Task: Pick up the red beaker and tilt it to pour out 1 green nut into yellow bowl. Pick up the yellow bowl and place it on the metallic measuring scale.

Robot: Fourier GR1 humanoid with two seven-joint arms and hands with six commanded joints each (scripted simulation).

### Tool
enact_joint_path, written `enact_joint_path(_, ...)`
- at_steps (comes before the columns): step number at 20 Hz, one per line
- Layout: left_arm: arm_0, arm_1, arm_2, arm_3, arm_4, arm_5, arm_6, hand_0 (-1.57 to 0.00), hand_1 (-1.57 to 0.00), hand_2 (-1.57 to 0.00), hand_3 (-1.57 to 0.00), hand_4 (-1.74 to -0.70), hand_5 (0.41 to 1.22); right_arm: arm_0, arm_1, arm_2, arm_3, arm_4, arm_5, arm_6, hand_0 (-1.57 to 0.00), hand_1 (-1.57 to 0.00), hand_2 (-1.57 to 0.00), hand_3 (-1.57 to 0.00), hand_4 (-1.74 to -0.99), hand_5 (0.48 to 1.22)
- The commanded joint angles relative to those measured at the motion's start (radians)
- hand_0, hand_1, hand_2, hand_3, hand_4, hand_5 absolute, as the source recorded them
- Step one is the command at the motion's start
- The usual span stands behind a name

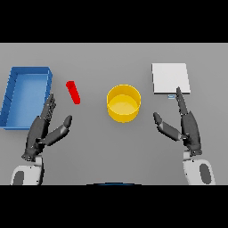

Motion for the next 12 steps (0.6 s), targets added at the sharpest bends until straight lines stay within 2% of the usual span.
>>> enact_joint_path(1,-0.003,0.006,0.002,-0.005,0.0,-0.002,0.026,0.0,0.0,0.0,0.0,-1.14,0.655,0.007,0.006,0.005,-0.011,-0.017,0.015,-0.001,0.0,0.0,0.0,0.0,-1.103,0.592)
enact_joint_path(2,-0.001,0.002,-0.006,-0.005,-0.001,-0.005,0.037,0.0,0.0,0.0,0.0,-1.14,0.652,-0.003,0.001,0.003,-0.005,-0.019,0.022,0.021,0.0,0.0,0.0,0.0,-1.118,0.6)
enact_joint_path(3,-0.024,-0.004,-0.007,0.019,-0.006,-0.003,0.064,0.0,0.0,0.0,0.0,-1.14,0.65,0.005,0.0,0.002,0.004,-0.029,0.032,0.009,0.0,0.0,0.0,0.0,-1.131,0.607)
enact_joint_path(5,-0.049,0.005,0.008,0.064,0.0,-0.01,0.061,0.0,0.0,0.0,0.0,-1.14,0.648,0.021,-0.001,0.008,-0.007,-0.04,0.048,-0.015,0.0,0.0,0.0,0.0,-1.163,0.624)
enact_joint_path(7,-0.114,0.003,0.03,0.151,0.006,-0.011,0.075,0.0,0.0,0.0,0.0,-1.14,0.643,-0.001,0.002,-0.002,0.001,-0.07,0.066,0.014,0.0,0.0,0.0,0.0,-1.189,0.626)
enact_joint_path(9,-0.174,-0.003,0.048,0.234,0.009,-0.01,0.047,0.0,0.0,0.0,0.0,-1.17,0.648,0.007,0.005,-0.001,-0.008,-0.085,0.076,-0.006,0.0,0.0,0.0,0.0,-1.209,0.627)
enact_joint_path(10,-0.193,-0.005,0.054,0.272,0.008,-0.011,0.019,0.0,0.0,0.0,0.0,-1.18,0.65,0.009,0.006,-0.002,-0.006,-0.081,0.071,-0.007,0.0,0.0,0.0,0.0,-1.215,0.628)
enact_joint_path(12,-0.257,0.004,0.075,0.356,0.001,-0.007,0.007,0.0,0.0,0.0,0.0,-1.18,0.644,0.0,0.008,-0.009,0.001,-0.086,0.068,0.004,0.0,0.0,0.0,0.0,-1.22,0.626)
